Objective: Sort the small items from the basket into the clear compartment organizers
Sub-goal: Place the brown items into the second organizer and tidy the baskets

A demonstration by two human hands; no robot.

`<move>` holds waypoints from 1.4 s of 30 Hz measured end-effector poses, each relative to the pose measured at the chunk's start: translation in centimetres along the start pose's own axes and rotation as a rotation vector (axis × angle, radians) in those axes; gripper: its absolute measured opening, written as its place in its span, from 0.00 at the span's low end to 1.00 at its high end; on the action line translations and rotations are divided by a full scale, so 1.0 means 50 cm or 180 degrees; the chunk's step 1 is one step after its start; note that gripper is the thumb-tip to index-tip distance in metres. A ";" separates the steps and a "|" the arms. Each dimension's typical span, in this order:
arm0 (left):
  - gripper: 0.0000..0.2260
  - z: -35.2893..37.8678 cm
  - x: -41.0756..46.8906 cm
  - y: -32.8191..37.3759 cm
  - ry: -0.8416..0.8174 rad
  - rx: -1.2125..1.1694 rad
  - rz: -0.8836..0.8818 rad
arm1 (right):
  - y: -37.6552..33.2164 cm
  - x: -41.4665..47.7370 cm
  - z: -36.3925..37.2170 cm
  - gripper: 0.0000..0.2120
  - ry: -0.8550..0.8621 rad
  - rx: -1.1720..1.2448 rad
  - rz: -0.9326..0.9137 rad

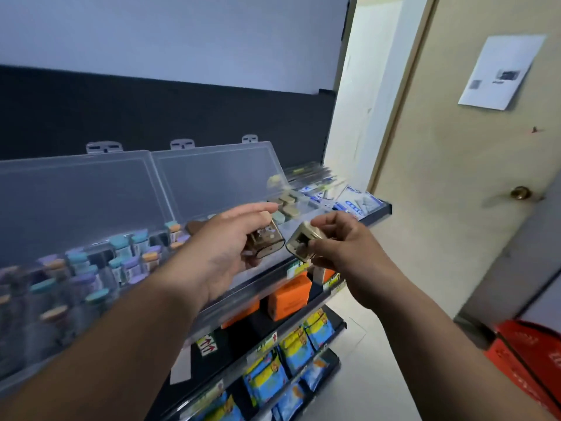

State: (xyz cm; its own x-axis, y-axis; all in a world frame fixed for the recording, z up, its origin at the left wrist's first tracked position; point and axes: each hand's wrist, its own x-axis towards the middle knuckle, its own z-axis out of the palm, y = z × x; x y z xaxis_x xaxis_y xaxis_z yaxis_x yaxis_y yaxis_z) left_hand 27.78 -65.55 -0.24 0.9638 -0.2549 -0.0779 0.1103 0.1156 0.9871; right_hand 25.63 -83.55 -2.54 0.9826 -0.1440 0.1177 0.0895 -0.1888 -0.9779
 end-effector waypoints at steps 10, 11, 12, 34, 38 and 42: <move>0.13 0.096 0.188 0.001 0.0207 -0.0609 -0.0447 | 0.050 0.244 -0.144 0.17 -0.0191 -0.0142 -0.0263; 0.12 0.106 0.205 -0.004 0.0264 -0.0438 -0.0386 | 0.055 0.271 -0.154 0.15 -0.0218 -0.0186 -0.0310; 0.11 0.114 0.220 -0.008 0.0323 -0.0187 -0.0316 | 0.060 0.297 -0.162 0.14 -0.0238 -0.0253 -0.0358; 0.08 0.238 0.488 -0.056 0.0790 0.3912 -0.0261 | 0.174 0.602 -0.189 0.18 -0.1465 -0.2401 -0.1229; 0.08 0.244 0.497 -0.064 0.0714 0.4287 -0.0389 | 0.176 0.608 -0.188 0.17 -0.1618 -0.2513 -0.1159; 0.04 0.251 0.502 -0.062 0.0646 0.4462 -0.0443 | 0.173 0.611 -0.187 0.18 -0.1777 -0.2720 -0.1173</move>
State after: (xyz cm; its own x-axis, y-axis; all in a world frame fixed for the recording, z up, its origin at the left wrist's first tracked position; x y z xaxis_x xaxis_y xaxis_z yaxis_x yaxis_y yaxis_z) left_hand 48.60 -84.37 -3.50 0.9960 -0.0315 -0.0842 -0.0067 -0.9601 0.2797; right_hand 54.90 -98.69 -5.78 0.8734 0.4815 0.0732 0.4633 -0.7752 -0.4295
